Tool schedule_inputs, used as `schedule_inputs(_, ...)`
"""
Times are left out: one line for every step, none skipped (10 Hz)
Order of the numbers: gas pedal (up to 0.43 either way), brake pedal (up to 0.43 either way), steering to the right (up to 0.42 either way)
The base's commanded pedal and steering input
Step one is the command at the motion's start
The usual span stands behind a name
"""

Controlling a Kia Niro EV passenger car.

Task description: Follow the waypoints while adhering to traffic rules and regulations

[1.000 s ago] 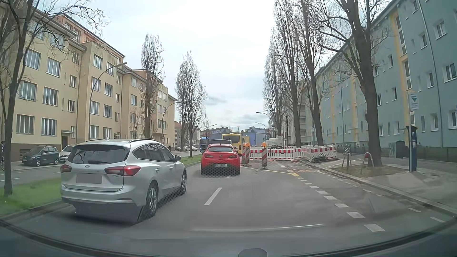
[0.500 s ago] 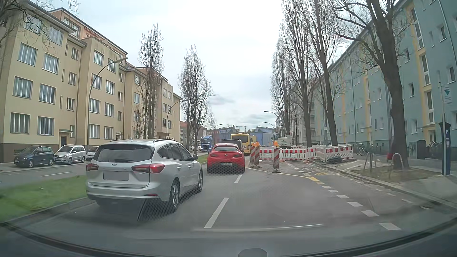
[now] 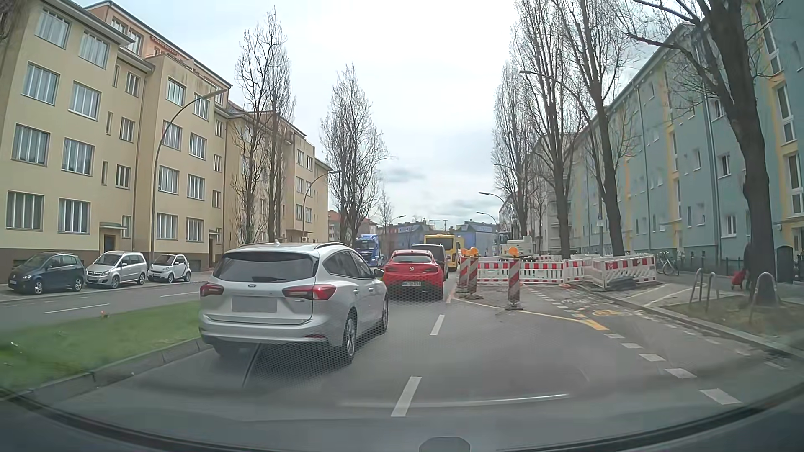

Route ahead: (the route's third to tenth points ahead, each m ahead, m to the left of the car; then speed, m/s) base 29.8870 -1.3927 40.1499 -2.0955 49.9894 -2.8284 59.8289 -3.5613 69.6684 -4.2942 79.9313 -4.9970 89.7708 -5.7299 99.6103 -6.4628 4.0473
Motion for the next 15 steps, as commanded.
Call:
schedule_inputs(0.028, 0.000, -0.051)
schedule_inputs(0.028, 0.000, -0.049)
schedule_inputs(0.047, 0.000, -0.049)
schedule_inputs(0.079, 0.000, -0.048)
schedule_inputs(0.079, 0.000, -0.044)
schedule_inputs(0.087, 0.000, -0.042)
schedule_inputs(0.098, 0.000, -0.040)
schedule_inputs(0.098, 0.000, -0.039)
schedule_inputs(0.110, 0.000, -0.037)
schedule_inputs(0.130, 0.000, -0.033)
schedule_inputs(0.130, 0.000, -0.028)
schedule_inputs(0.130, 0.000, -0.022)
schedule_inputs(0.138, 0.000, -0.015)
schedule_inputs(0.138, 0.000, -0.008)
schedule_inputs(0.138, 0.000, -0.006)
